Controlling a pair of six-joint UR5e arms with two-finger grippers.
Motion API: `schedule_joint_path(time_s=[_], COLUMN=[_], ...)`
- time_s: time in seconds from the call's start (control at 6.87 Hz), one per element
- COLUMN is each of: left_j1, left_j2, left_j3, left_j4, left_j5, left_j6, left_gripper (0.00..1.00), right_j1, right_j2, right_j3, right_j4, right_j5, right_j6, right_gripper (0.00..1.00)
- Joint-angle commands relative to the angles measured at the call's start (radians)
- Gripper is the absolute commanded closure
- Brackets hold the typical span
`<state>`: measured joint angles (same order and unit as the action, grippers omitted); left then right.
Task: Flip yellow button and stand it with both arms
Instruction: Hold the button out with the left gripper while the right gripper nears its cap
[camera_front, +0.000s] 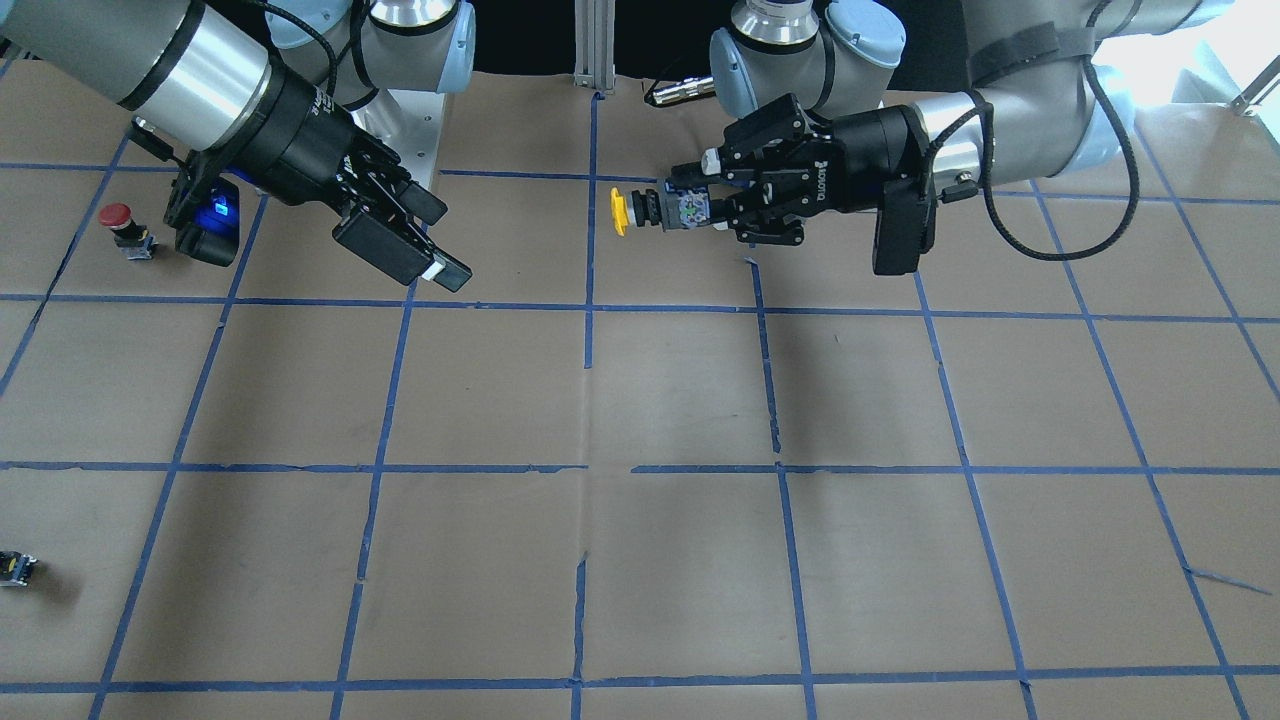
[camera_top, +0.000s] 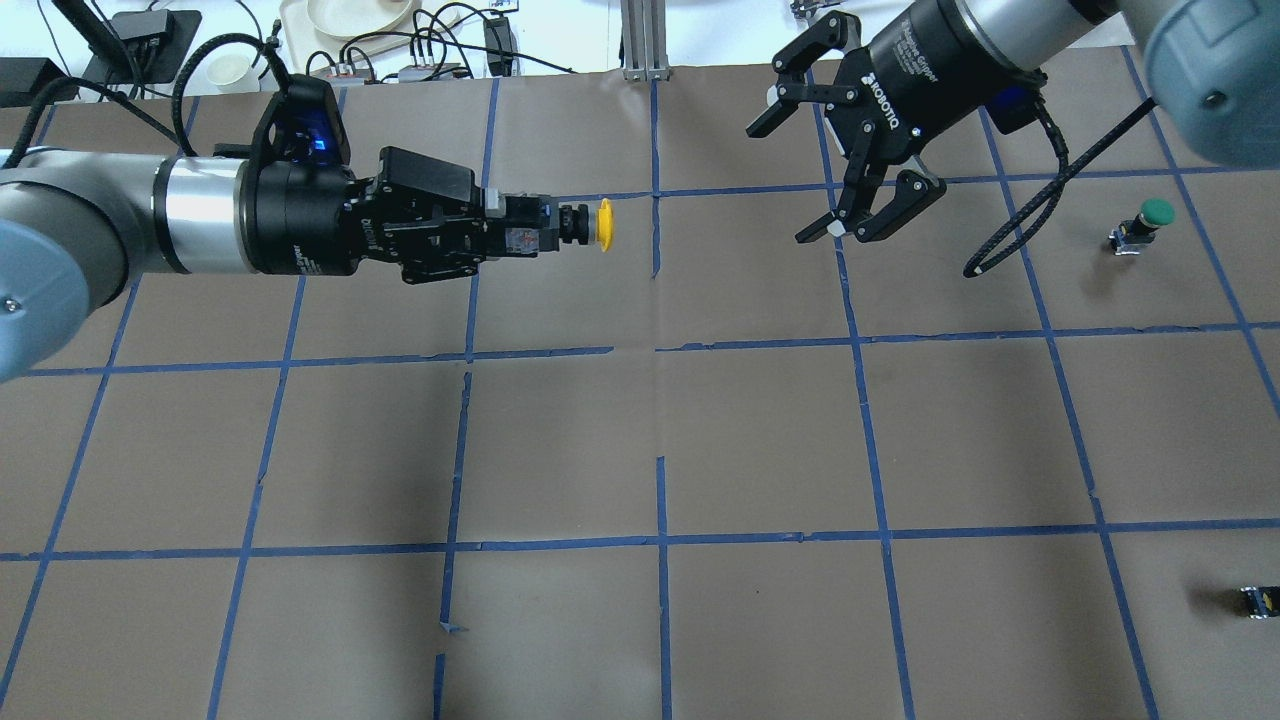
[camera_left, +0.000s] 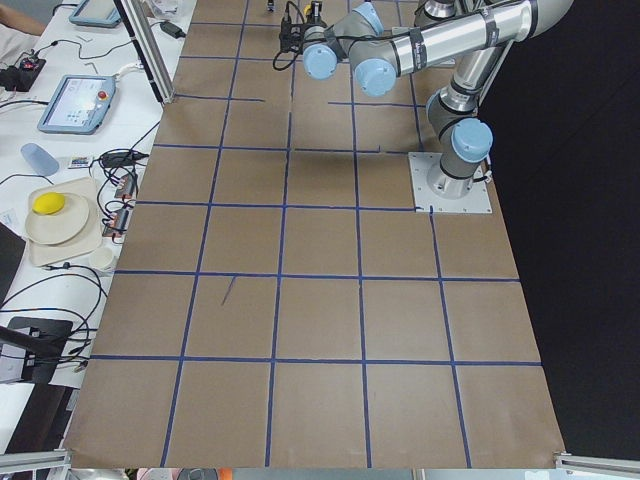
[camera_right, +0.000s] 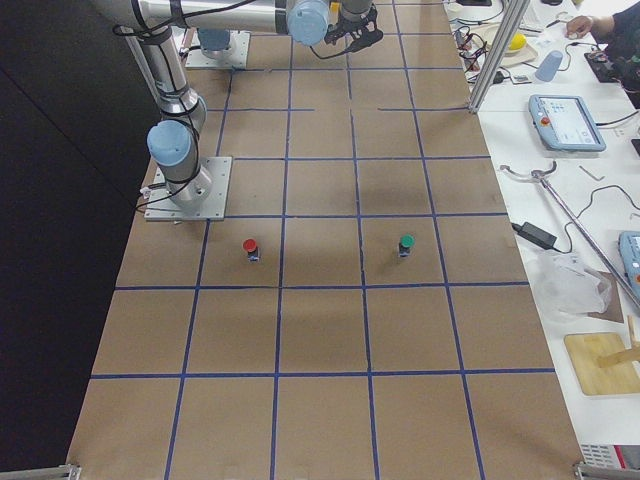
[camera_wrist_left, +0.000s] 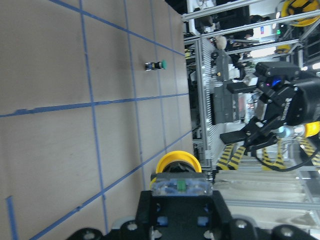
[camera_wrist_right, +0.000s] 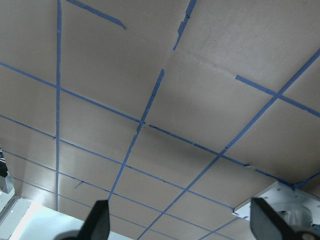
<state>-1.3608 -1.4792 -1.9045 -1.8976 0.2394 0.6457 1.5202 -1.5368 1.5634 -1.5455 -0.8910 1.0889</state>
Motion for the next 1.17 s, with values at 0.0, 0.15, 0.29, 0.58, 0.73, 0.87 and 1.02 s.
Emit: schedule_joint_path(time_s=[0.0,0.15,0.29,0.58,0.73,0.87,1.02], left_j1=[-0.041,-0.061,-0.07,-0.083,-0.089,-0.09,-0.09], left_j2=[0.031,0.03,0.028,0.025,0.025,0.028,0.028], left_j3=[-0.031,-0.056,-0.074,-0.079,-0.079,-0.079,-0.079], left_j4=[-0.001,0.005,0.011,0.011,0.011,0.011,0.011], left_j5=[-0.142,-0.176,-0.222,-0.256,-0.258,-0.258,-0.258], left_j6=[-0.073,-0.077,-0.074,-0.073,-0.072,-0.072,-0.07], left_gripper=[0.87,0.89,0.9,0.91,0.91,0.91,0.91], right_j1=[0.003,0.003,0.003,0.012,0.014,0.027,0.055], right_j2=[-0.003,-0.012,-0.017,-0.022,-0.038,-0.064,-0.078], right_j3=[0.006,0.004,0.003,0.006,0.007,0.03,0.056], right_j4=[-0.031,-0.031,-0.031,-0.022,-0.01,-0.01,-0.011], right_j5=[0.079,0.087,0.11,0.185,0.184,0.184,0.182], right_j6=[0.139,0.19,0.237,0.304,0.305,0.305,0.305], right_gripper=[0.0,0.0,0.0,0.0,0.0,0.0,0.0])
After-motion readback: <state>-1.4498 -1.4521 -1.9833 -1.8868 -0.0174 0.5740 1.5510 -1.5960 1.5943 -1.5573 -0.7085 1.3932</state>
